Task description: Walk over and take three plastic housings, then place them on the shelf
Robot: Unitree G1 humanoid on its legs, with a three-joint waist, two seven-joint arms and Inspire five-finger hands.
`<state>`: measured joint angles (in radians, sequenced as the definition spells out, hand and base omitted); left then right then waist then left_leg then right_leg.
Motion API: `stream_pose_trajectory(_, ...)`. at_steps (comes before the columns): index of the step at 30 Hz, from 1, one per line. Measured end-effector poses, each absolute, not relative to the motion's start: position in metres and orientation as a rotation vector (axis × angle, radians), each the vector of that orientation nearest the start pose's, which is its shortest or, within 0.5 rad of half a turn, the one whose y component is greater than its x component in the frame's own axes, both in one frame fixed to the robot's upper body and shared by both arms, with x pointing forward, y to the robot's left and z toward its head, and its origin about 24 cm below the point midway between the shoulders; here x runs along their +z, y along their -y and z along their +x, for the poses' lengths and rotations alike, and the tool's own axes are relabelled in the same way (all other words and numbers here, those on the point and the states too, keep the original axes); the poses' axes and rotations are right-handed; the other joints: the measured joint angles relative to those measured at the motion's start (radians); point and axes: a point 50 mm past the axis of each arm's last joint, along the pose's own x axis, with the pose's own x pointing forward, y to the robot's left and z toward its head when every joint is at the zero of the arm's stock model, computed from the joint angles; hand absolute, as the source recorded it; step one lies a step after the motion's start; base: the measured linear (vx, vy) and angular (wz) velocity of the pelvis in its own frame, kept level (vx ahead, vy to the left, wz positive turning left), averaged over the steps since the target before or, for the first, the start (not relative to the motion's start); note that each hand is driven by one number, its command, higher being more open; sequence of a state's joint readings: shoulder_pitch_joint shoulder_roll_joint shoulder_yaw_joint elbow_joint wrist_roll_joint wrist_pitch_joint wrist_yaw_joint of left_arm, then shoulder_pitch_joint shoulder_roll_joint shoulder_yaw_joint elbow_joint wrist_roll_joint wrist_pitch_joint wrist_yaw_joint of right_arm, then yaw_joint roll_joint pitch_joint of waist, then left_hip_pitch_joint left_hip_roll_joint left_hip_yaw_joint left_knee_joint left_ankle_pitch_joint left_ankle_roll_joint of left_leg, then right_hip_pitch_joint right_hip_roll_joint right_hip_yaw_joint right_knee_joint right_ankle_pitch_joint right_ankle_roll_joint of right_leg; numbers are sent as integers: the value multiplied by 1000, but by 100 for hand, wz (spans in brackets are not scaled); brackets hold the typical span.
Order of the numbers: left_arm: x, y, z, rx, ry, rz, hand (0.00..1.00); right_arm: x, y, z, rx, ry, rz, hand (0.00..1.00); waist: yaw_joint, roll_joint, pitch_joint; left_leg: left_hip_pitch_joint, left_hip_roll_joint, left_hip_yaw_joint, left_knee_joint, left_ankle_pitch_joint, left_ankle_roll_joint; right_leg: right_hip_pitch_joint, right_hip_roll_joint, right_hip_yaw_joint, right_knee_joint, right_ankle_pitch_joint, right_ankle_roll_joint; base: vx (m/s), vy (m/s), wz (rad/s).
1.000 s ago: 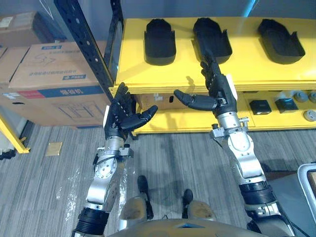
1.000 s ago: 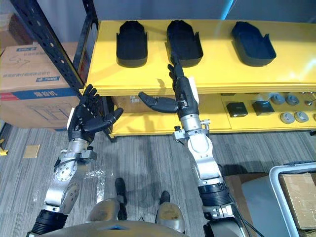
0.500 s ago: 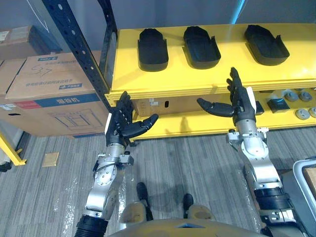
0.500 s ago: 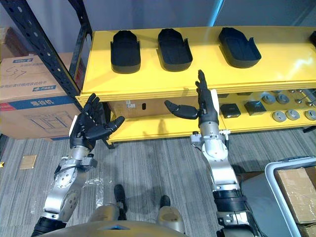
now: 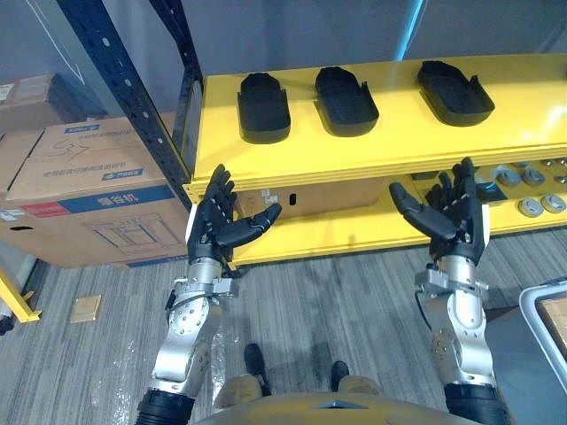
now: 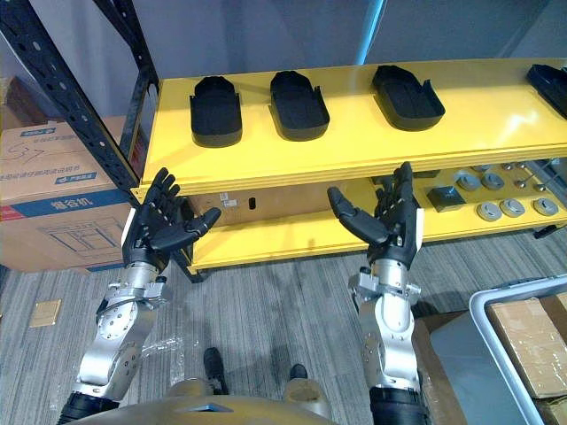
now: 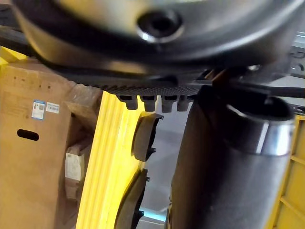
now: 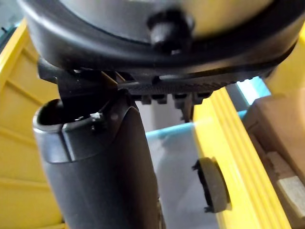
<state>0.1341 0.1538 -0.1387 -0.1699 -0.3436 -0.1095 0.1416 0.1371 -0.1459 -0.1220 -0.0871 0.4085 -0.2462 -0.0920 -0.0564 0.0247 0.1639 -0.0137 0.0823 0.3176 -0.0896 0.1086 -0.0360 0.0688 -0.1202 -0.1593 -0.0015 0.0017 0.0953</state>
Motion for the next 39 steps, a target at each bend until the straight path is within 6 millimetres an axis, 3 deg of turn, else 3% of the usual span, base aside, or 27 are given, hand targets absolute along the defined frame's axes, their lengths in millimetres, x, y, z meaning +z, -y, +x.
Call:
stream_pose_trajectory(9, 50, -156, 220, 47, 71, -245, 100, 51, 225, 210, -294, 188, 235, 100, -2, -5, -33, -7, 1, 11, 0, -3, 0, -16, 0, 9, -2, 6, 6, 27, 21, -3)
stream_pose_trajectory(10, 66, -157, 219, 45, 140, -251, 100, 50, 220, 210, -278, 180, 239, 100, -6, -18, -42, 4, 1, 31, 0, -9, 0, -17, -1, 30, -2, 5, 8, 0, 0, 0)
stream_pose_trajectory(19, 60, -160, 219, 60, 117, -247, 100, 44, 220, 205, -288, 158, 247, 100, -3, -22, -44, 3, -4, 12, 1, -9, 0, -20, 0, 28, -1, -2, -2, 0, 0, 1)
stream_pose_trajectory(25, 54, -177, 210, 139, 94, -233, 100, 22, 205, 188, -278, 52, 280, 100, 1, -25, -44, -12, -11, 12, 4, -11, 2, -47, -1, 31, 15, -7, -10, 0, 0, 0)
stream_pose_trajectory(30, 55, -178, 211, 144, 103, -238, 100, 15, 186, 187, -222, 12, 271, 100, 1, -32, -45, -12, -11, 15, 4, -11, 2, -51, -2, 32, 20, -9, -12, 5, 6, -1)
stream_pose_trajectory(37, 56, -174, 211, 140, 101, -260, 100, 11, 186, 186, -224, -7, 255, 100, -2, -42, -52, -5, -1, 13, 9, -14, -2, -56, 0, 29, 49, -21, -29, 16, 5, 0)
stream_pose_trajectory(39, 54, -175, 209, 160, 89, -299, 100, 11, 186, 186, -214, -6, 232, 100, -3, -45, -50, -7, 9, 16, 85, -59, -10, -46, -1, 37, 87, -45, -32, 34, -1, -10)
